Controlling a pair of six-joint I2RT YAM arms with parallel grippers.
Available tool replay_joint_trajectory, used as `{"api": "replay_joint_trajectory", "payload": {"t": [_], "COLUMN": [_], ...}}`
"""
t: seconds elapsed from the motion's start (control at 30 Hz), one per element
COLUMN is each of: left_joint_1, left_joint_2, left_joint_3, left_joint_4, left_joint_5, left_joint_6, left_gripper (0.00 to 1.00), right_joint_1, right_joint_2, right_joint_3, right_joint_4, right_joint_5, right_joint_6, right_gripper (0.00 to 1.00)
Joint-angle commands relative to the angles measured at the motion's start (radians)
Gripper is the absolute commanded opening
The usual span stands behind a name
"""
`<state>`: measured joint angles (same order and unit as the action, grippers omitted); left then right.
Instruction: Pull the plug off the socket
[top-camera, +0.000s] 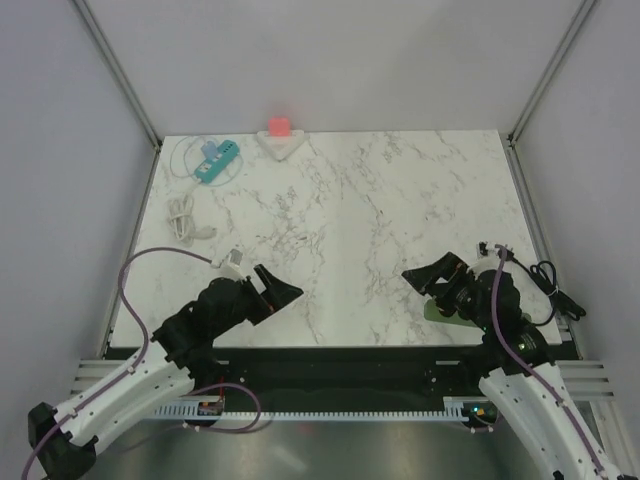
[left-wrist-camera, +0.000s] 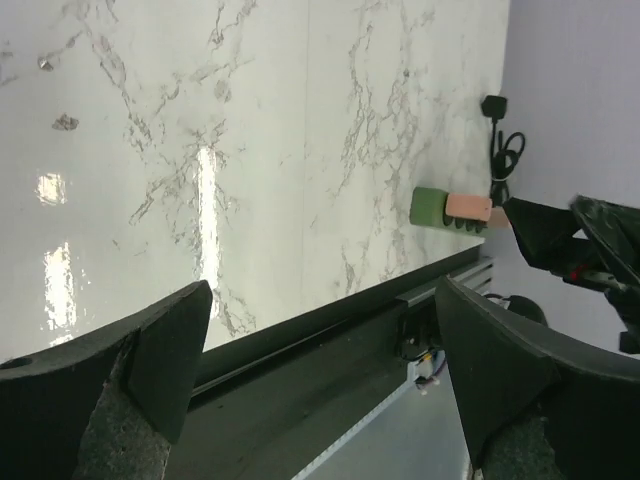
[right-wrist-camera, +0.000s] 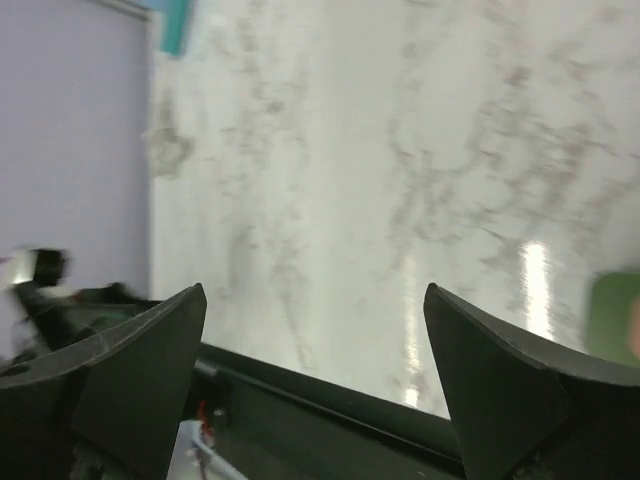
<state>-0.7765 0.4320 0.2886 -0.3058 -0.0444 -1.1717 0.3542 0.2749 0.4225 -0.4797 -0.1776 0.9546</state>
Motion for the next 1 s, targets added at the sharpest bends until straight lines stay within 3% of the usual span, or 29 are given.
{"api": "replay_joint_trajectory", "payload": {"t": [0.0,0.07,0.2,0.27,0.37,0.43,0.57,0.87,0.97], "left_joint_1": [-0.003,-0.003,0.000,0.000,0.000,0.000,-0.038,-0.248,-0.299], "left_joint_2": [0.143,0.255,0.362,0.379,0.411,0.465,0.754,1.256,1.385], "left_joint_3": [0.187,0.273,0.356,0.354,0.313,0.308,0.395,0.734,0.849], "left_joint_4": [-0.134,-0.173,-0.248,-0.202,-0.005,0.143,0.281,0.557,0.554], "left_joint_5": [-0.036,0.001,-0.075,-0.039,0.070,0.138,0.282,0.414,0.417], "left_joint_6": [0.188,0.298,0.207,0.254,0.294,0.302,0.308,0.333,0.427], "left_gripper": [1.00,1.00,1.00,1.00,1.00,1.00,0.99,0.97,0.95], "right_joint_1": [-0.001,-0.001,-0.001,-0.001,-0.001,-0.001,-0.003,0.000,-0.001], "right_joint_2": [0.163,0.260,0.401,0.474,0.541,0.549,0.486,0.420,0.423], "right_joint_3": [0.070,0.091,0.165,0.196,0.228,0.249,0.292,0.531,0.622], "right_joint_4": [-0.296,-0.350,-0.394,-0.408,-0.427,-0.439,-0.458,-0.691,-0.755], "right_joint_5": [0.260,0.317,0.305,0.294,0.250,0.228,0.244,0.513,0.567], "right_joint_6": [-0.102,-0.096,-0.143,-0.206,-0.258,-0.281,-0.284,-0.223,-0.229], "right_gripper": [0.98,0.98,0.98,0.98,0.98,0.98,0.98,0.98,0.98]}}
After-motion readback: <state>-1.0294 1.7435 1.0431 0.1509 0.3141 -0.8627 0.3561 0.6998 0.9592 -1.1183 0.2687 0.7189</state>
